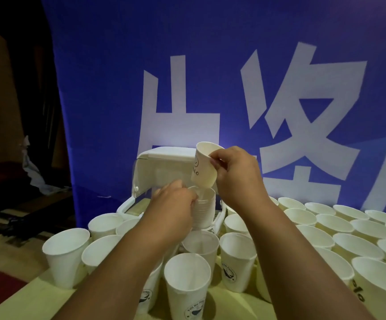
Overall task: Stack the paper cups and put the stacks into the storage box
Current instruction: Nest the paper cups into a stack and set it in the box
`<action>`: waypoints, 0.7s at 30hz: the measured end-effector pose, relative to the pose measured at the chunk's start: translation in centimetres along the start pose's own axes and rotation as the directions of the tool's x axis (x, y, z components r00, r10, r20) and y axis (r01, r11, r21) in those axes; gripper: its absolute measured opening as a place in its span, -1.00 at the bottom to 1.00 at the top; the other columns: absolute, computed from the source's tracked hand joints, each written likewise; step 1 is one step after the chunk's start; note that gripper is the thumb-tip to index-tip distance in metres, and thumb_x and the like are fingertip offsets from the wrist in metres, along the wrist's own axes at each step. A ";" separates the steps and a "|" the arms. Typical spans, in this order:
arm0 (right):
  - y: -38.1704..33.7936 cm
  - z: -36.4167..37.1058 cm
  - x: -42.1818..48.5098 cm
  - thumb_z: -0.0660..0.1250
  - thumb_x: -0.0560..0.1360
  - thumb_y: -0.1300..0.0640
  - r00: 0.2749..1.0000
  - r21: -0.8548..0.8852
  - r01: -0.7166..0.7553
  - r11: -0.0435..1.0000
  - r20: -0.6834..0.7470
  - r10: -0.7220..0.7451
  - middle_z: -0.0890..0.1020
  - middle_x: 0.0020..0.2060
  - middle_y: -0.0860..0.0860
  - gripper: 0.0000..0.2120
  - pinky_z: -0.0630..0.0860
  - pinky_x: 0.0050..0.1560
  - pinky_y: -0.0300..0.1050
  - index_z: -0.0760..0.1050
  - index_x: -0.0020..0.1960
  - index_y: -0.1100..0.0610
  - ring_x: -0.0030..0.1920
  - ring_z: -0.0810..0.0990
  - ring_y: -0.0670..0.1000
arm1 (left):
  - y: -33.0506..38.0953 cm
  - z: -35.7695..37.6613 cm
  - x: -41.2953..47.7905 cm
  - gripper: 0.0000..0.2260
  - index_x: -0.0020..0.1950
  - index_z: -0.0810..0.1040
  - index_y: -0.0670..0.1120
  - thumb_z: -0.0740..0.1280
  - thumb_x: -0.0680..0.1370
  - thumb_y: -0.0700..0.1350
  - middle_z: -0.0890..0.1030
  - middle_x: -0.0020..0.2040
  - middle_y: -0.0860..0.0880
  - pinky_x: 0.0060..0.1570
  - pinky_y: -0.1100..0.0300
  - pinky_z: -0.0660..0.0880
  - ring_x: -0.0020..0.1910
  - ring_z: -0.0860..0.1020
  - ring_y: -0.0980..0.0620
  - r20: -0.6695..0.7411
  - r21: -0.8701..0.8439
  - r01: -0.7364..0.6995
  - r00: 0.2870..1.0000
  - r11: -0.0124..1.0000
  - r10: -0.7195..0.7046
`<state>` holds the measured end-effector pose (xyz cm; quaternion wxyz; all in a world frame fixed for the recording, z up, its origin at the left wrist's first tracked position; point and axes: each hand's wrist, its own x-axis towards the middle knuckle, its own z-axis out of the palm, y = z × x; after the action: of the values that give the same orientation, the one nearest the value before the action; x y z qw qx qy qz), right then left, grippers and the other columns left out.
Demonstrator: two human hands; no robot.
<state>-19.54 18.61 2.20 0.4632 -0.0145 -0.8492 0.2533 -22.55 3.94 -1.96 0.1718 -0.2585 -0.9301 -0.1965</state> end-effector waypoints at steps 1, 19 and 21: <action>0.1 0.2 0.0 0.34 0.58 0.17 1.000 -0.036 0.006 0.999 0.025 -0.005 0.54 -0.16 -0.03 -0.86 0.24 -0.30 -0.40 0.68 0.01 0.04 -0.23 0.43 -0.09 | -0.1 -0.1 -0.2 -0.70 0.29 0.58 0.10 0.39 0.59 -0.18 0.52 0.20 0.06 0.27 -0.03 0.51 0.21 0.48 -0.07 0.008 -0.010 -0.017 1.000 1.000 0.017; 1.5 2.2 -2.0 0.34 0.57 0.18 0.854 -0.241 0.058 0.969 0.515 0.077 0.60 0.20 0.03 -0.67 0.54 0.13 -0.06 0.57 0.30 -0.04 0.12 0.54 0.07 | -4.5 -4.4 -2.7 -0.85 -0.30 0.60 0.00 0.45 0.46 -0.04 0.60 -0.38 0.04 -0.31 0.01 0.63 -0.36 0.60 0.03 0.114 -0.111 -0.031 0.993 0.993 0.043; 1.0 1.2 -1.6 0.40 0.53 0.07 0.886 -0.153 0.040 0.987 0.461 0.036 0.58 0.22 -0.07 -0.70 0.51 0.05 -0.15 0.58 0.25 -0.11 0.16 0.53 0.01 | -4.6 -5.0 -3.0 -0.91 -0.30 0.61 -0.05 0.44 0.40 -0.10 0.60 -0.36 -0.04 -0.31 0.00 0.63 -0.36 0.59 0.00 0.229 -0.111 -0.011 0.973 0.994 0.036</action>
<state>-19.73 18.53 -0.01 0.2452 0.0105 -0.9524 0.1808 -21.58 -3.26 -0.16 0.0509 -0.2995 -0.9285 -0.2134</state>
